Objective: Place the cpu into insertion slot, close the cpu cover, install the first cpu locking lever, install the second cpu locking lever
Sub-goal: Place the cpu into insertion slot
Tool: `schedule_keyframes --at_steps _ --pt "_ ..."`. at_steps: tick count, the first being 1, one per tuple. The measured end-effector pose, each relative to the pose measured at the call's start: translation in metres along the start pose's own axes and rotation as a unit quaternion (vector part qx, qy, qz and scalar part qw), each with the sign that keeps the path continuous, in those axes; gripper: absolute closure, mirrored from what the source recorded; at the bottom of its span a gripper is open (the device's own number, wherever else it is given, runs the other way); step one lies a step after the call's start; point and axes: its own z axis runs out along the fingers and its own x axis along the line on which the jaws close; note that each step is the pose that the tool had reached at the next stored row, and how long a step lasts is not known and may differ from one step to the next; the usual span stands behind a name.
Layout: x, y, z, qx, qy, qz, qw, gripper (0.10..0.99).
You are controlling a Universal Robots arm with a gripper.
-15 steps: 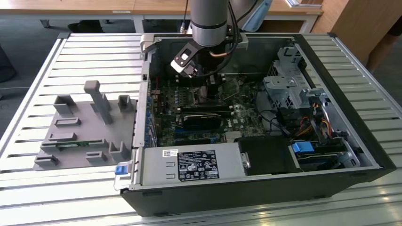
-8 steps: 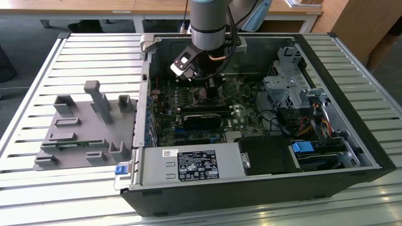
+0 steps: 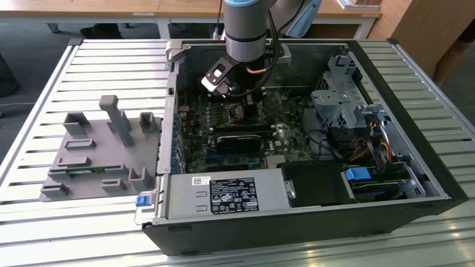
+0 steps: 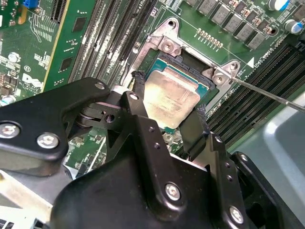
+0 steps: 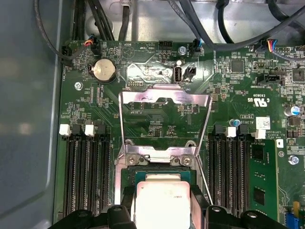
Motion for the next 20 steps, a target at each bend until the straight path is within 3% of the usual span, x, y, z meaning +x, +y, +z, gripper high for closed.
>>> schedule_keyframes --at_steps 16,20 --pt "0.0018 -0.0004 0.0039 0.0000 0.0000 0.000 1.0000 0.545" --pt "0.0018 -0.0004 0.0040 0.0000 0.0000 0.000 1.0000 0.475"
